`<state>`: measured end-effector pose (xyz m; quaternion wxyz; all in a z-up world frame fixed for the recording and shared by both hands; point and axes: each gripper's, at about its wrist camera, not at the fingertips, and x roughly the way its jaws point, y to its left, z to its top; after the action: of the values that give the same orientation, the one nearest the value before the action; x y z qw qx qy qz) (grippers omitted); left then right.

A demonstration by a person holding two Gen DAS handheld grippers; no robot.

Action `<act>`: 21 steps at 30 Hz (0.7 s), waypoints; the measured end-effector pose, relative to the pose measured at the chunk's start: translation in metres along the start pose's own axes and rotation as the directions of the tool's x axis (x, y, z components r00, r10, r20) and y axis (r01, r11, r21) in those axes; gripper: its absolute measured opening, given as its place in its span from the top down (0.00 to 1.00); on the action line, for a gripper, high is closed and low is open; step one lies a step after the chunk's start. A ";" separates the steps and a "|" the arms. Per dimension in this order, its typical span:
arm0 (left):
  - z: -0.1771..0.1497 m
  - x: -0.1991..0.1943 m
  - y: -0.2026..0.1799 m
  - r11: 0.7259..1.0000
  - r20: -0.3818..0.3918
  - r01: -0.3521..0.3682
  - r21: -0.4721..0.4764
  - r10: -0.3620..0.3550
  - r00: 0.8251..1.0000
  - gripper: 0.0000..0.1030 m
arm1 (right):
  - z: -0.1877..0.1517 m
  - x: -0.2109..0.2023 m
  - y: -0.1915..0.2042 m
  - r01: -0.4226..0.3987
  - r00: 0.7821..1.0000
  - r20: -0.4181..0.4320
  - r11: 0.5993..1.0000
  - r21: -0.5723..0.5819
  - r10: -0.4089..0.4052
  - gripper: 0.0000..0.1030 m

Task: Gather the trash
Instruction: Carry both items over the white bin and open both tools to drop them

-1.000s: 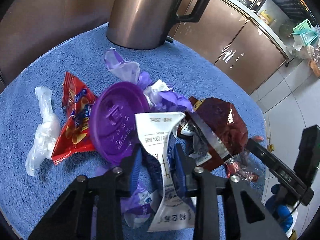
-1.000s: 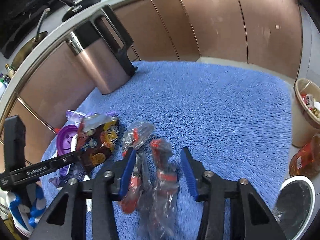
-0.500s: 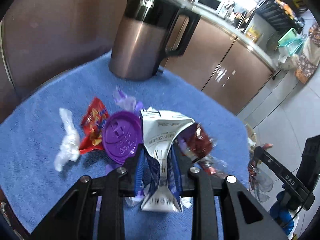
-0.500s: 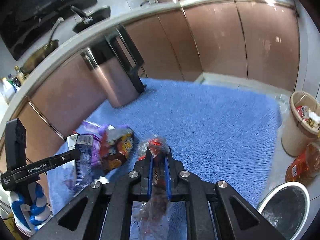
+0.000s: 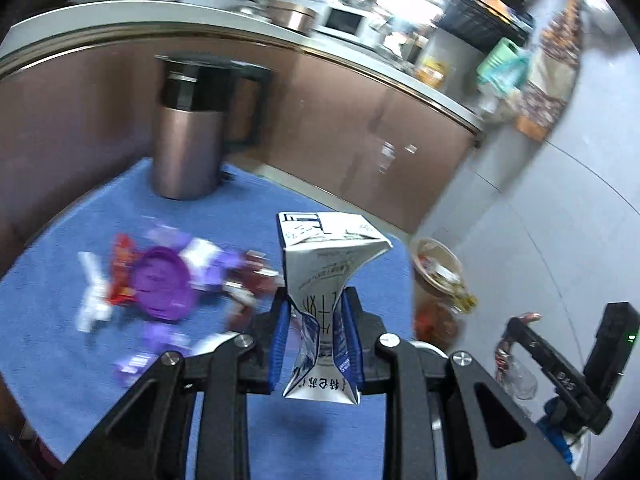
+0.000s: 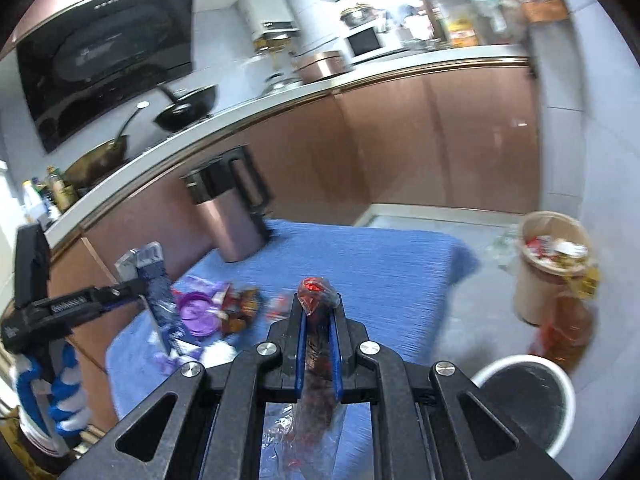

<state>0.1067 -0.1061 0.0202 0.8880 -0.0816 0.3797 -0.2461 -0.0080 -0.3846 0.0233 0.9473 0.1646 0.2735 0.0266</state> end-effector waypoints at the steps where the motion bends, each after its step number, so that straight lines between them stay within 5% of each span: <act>1: -0.002 0.007 -0.017 0.999 -0.019 0.029 0.018 -0.028 0.999 0.76 | -0.003 -0.005 -0.011 0.020 1.000 0.001 1.000 0.013 -0.020 0.90; 8: -0.022 0.071 -0.126 0.974 -0.153 0.186 0.128 -0.166 0.974 0.76 | -0.032 -0.029 -0.106 0.230 0.973 -0.024 0.965 0.123 -0.228 0.90; 17: -0.057 0.157 -0.228 0.939 -0.285 0.274 0.208 -0.209 0.935 0.75 | -0.044 -0.021 -0.166 0.331 0.944 -0.062 0.922 0.200 -0.325 0.88; 21: -0.067 0.183 -0.243 0.929 -0.351 0.329 0.170 -0.255 0.901 0.75 | -0.048 -0.020 -0.181 0.363 0.932 -0.076 0.906 0.217 -0.355 0.85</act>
<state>0.0762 -0.4046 -0.0619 0.7698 0.0043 0.4729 -0.4287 -0.0574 -0.5441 -0.0644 0.9060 0.2182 0.3167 -0.1767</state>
